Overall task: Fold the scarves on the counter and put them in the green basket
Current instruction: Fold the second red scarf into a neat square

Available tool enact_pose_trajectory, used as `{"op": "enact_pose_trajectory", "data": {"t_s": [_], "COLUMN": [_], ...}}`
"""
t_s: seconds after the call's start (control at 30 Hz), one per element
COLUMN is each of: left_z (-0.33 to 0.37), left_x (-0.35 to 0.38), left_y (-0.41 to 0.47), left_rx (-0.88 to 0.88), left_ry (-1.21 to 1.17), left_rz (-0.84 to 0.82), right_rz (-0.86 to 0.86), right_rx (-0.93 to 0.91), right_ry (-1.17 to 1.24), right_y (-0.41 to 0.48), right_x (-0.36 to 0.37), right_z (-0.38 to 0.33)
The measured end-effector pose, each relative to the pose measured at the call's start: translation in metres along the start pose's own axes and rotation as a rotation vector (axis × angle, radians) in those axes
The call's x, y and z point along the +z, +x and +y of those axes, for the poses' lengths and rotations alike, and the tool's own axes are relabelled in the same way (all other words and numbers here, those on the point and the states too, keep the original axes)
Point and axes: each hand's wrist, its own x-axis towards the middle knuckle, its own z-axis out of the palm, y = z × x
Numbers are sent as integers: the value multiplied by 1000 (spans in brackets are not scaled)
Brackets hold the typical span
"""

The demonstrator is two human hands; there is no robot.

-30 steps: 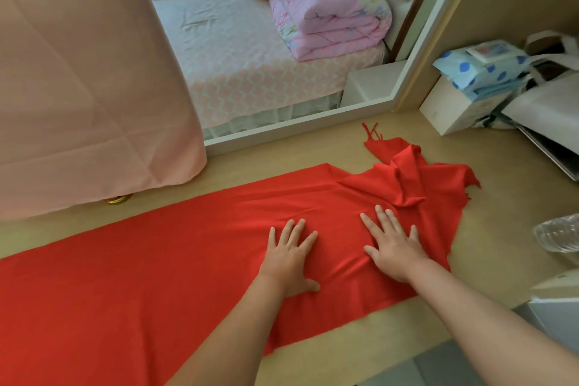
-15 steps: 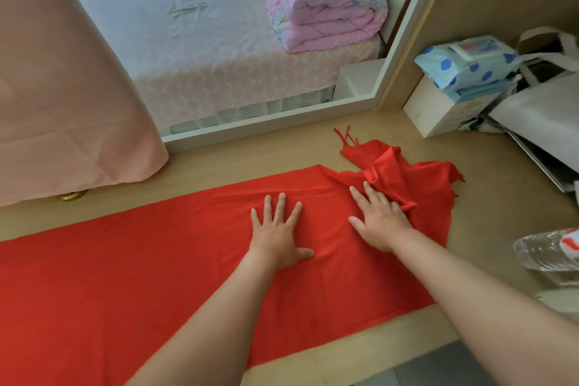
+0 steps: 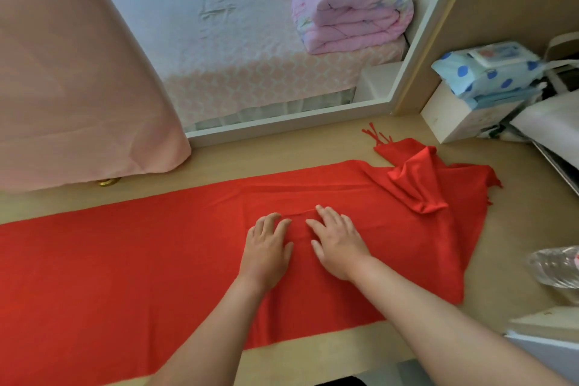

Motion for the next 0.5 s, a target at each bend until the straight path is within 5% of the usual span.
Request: {"op": "enact_pose_trajectory", "data": {"t_s": [0.27, 0.4, 0.5], "left_z": [-98, -176, -232], "left_x": [-56, -61, -65], "left_y": [-71, -130, -171], "left_rx": [-249, -363, -276], "left_ry": [102, 179, 155], "left_rz": [110, -57, -242], "right_rz": [17, -30, -77], "right_rx": [-177, -238, -250], "right_ry": [97, 47, -33], "right_y": [10, 9, 7], "right_x": [25, 54, 76], "right_z": [-141, -211, -255]}}
